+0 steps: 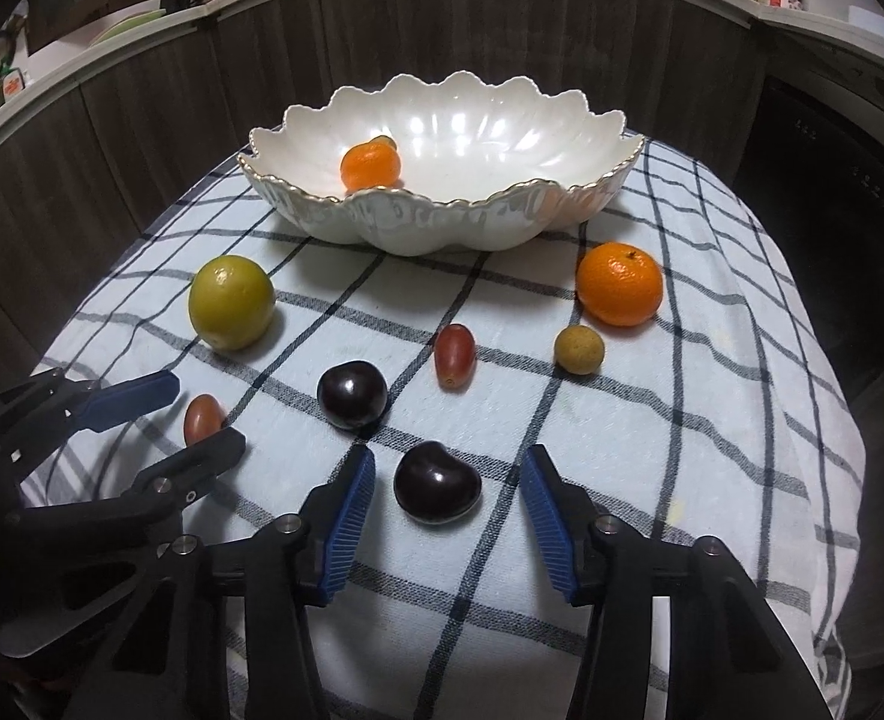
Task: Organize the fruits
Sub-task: 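Close right tool on the dark plum while left tool grasps the red oval fruit, then lift the dark plum with right tool while left tool lifts the red oval fruit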
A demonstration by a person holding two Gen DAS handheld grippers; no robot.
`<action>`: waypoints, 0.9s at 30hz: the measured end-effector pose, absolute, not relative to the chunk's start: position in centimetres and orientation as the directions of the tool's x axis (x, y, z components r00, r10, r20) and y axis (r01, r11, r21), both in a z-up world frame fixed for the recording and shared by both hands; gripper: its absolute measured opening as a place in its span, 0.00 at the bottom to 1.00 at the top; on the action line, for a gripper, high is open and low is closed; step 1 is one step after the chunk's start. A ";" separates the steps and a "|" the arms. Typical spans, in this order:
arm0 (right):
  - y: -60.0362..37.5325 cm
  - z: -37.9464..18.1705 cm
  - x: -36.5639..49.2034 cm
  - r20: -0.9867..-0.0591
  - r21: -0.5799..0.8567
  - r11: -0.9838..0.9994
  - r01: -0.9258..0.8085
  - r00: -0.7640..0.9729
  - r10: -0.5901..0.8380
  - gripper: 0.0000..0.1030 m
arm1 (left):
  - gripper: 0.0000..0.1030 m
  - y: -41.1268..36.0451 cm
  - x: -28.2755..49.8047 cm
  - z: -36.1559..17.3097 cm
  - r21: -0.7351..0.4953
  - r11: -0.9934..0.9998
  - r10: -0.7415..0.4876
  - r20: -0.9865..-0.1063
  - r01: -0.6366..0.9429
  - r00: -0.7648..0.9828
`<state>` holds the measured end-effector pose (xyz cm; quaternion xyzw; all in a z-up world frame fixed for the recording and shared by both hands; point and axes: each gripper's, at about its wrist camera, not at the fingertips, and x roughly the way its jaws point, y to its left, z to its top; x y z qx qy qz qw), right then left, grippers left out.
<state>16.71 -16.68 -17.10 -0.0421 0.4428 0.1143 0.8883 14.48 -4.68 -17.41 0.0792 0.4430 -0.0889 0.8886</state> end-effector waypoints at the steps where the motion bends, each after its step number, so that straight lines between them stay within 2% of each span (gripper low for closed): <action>1: -16.6 -17.2 16.8 -0.798 0.027 0.970 -0.242 0.579 0.167 0.47 | 0.40 -4.7 14.5 -17.5 0.058 0.971 -0.092 -0.802 0.230 0.590; 5: -16.6 -17.5 16.8 -0.802 0.032 0.969 -0.245 0.572 0.171 0.44 | 0.32 -4.8 14.4 -17.4 0.054 0.970 -0.100 -0.801 0.238 0.590; 10: -16.7 -17.8 16.9 -0.810 0.041 0.969 -0.243 0.560 0.175 0.34 | 0.24 -4.9 14.4 -17.5 0.048 0.968 -0.109 -0.802 0.244 0.587; 12: -16.7 -17.8 16.9 -0.808 0.041 0.968 -0.248 0.562 0.178 0.30 | 0.23 -4.9 14.4 -17.4 0.050 0.968 -0.108 -0.802 0.246 0.588; 27: -16.5 -17.0 16.6 -0.796 0.036 0.968 -0.248 0.579 0.178 0.29 | 0.23 -4.7 14.2 -16.7 0.060 0.971 -0.097 -0.787 0.232 0.609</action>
